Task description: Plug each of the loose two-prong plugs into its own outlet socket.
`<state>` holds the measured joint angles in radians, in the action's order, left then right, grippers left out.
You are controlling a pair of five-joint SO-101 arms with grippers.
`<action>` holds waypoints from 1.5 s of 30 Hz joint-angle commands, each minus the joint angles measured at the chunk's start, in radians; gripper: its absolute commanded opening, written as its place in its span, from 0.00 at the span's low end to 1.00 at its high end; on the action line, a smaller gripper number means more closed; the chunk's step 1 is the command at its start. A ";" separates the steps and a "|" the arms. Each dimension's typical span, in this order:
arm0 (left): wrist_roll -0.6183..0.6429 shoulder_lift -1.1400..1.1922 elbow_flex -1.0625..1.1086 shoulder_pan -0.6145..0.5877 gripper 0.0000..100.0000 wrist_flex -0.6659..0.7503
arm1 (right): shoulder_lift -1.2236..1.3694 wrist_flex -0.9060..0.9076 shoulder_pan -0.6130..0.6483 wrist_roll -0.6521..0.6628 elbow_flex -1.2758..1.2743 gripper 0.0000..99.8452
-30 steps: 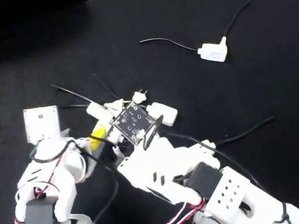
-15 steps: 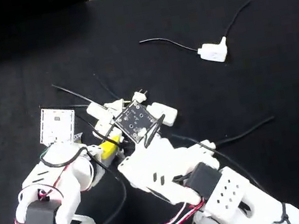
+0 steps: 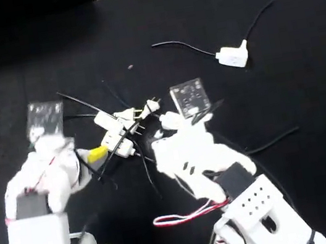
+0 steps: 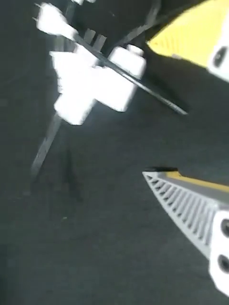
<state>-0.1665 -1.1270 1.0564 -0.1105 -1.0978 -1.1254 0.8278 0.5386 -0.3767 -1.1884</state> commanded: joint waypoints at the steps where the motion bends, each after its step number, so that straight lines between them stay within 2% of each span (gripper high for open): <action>1: -0.017 0.301 -0.200 -0.007 0.37 0.064 | -0.016 -0.048 -0.071 -0.046 -0.001 0.01; 6: 0.028 0.614 -0.433 -0.004 0.37 0.063 | -0.022 -0.187 -0.106 -0.049 -0.094 0.01; 9: 0.158 0.770 -0.556 0.007 0.37 0.063 | -0.022 -0.244 -0.107 -0.044 -0.128 0.01; 18: 0.499 1.128 -0.776 0.102 0.37 0.058 | -0.022 -0.245 -0.109 -0.048 -0.134 0.01; 22: 0.595 1.229 -0.823 0.136 0.37 0.058 | -0.022 -0.244 -0.109 -0.048 -0.136 0.01; 27: 0.614 1.353 -0.872 0.151 0.36 0.064 | -0.022 -0.250 -0.109 -0.044 -0.151 0.01; 29: 0.609 1.401 -0.908 0.151 0.33 0.064 | -0.022 -0.250 -0.109 -0.044 -0.150 0.01; 36: 0.605 1.473 -1.023 0.147 0.04 0.057 | -0.024 -0.252 -0.109 -0.046 -0.150 0.01; 41: 0.601 1.444 -1.033 0.131 0.03 0.054 | -0.024 -0.252 -0.109 -0.049 -0.150 0.01; 45: 0.517 1.347 -1.067 0.102 0.03 -0.003 | -0.024 -0.252 -0.109 -0.049 -0.150 0.01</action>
<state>0.4227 0.3399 0.0775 0.0261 -1.0518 -1.1254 0.5976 0.4450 -0.4135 -1.3449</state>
